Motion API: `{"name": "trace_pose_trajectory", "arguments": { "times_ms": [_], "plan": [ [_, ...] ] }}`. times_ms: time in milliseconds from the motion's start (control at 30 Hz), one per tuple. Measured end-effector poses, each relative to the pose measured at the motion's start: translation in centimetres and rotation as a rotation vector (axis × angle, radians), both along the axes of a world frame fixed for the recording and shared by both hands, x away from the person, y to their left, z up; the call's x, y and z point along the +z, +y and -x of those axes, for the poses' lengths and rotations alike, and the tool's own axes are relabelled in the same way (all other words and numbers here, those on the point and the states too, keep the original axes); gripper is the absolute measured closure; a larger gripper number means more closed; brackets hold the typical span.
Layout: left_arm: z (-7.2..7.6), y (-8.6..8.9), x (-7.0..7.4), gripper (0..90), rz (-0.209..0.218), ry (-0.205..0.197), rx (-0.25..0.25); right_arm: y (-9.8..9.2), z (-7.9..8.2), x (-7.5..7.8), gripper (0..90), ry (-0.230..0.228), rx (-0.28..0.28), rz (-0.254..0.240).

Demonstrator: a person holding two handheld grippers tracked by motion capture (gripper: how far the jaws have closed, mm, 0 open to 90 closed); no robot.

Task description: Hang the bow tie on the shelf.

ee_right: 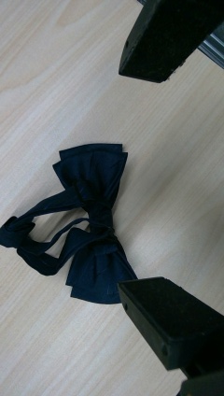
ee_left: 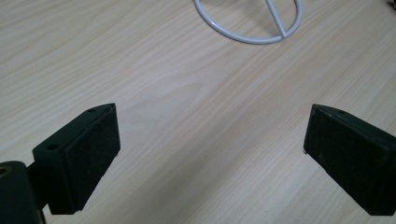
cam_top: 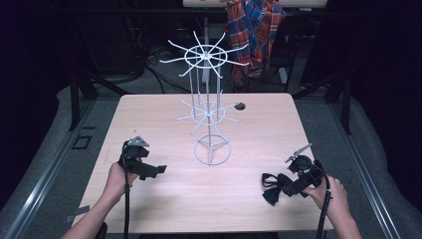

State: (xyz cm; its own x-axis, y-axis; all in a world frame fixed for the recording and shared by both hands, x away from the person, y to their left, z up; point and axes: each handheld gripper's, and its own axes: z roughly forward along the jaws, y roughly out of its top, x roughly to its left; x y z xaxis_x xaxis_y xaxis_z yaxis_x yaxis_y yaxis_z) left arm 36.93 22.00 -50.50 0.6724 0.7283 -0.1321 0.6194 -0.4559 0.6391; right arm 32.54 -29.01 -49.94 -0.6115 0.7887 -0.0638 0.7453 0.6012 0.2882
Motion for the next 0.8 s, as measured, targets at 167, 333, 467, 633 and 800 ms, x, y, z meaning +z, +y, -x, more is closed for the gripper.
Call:
{"name": "trace_pose_trajectory", "arguments": {
  "times_ms": [167, 333, 467, 633, 800],
  "plan": [
    [0.0, 0.1, 0.0, 3.8, -0.002, -0.002, -0.001, 0.1, 0.1, 0.2, 0.0, -0.017, 0.007, -0.023],
    [0.1, 0.2, 0.0, 3.7, -0.001, 0.000, 0.000, 0.4, -0.1, 0.2, 0.0, -0.033, 0.013, -0.034],
    [0.1, 0.0, 0.0, 3.8, 0.001, -0.004, 0.006, 0.8, -0.1, 0.2, 0.0, -0.042, 0.028, -0.042],
    [0.1, 0.0, 0.0, 3.7, -0.003, -0.005, 0.003, 1.1, 0.0, 0.6, 0.0, -0.059, 0.051, -0.036],
    [0.0, 0.0, 0.0, 3.7, -0.002, -0.006, 0.004, 1.5, -0.1, 0.3, 0.0, -0.061, 0.064, -0.038]
  ]
}}
